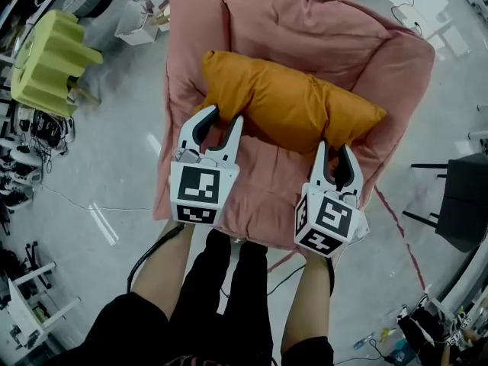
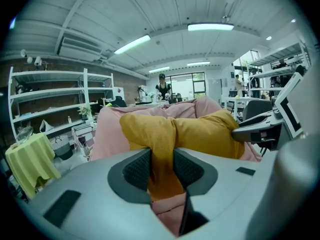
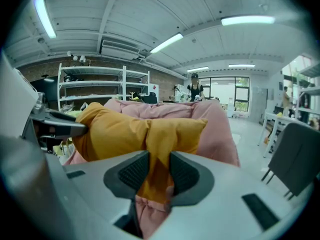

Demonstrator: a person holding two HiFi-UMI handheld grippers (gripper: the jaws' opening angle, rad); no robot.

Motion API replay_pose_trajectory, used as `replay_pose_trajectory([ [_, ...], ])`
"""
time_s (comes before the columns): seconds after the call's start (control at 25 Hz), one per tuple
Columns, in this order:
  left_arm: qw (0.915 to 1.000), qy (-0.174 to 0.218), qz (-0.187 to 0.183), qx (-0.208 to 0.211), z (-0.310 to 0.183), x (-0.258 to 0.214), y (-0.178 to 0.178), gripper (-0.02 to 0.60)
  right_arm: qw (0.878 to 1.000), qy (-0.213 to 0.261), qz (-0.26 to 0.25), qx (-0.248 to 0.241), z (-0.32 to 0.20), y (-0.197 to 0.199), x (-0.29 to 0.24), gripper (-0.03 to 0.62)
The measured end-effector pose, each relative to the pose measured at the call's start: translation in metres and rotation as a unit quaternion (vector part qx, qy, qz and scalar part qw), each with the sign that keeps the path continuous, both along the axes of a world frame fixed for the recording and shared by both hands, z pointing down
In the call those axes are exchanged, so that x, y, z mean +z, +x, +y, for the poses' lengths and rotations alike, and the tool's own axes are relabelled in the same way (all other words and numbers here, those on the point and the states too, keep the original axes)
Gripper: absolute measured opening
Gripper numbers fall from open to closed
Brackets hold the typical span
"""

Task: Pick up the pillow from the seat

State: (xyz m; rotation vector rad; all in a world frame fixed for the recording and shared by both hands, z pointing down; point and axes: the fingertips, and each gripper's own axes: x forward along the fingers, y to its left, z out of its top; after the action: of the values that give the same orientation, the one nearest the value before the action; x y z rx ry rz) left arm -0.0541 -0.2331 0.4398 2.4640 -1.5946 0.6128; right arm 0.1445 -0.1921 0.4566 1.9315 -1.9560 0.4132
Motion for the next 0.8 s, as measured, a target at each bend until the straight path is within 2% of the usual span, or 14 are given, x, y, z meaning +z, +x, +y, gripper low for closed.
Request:
replay_pose_trajectory([
  [0.2, 1.0, 0.002, 0.004, -0.004, 0.001, -0.019, -0.008, 0.135, 1.0, 0.003, 0.001, -0.002, -0.001, -0.007, -0.02, 0.146],
  [0.8, 0.9989, 0.045, 0.012, -0.004, 0.003, -0.096, -0.013, 0.133, 0.999, 0.039, 0.005, -0.002, 0.001, -0.012, -0.092, 0.146],
])
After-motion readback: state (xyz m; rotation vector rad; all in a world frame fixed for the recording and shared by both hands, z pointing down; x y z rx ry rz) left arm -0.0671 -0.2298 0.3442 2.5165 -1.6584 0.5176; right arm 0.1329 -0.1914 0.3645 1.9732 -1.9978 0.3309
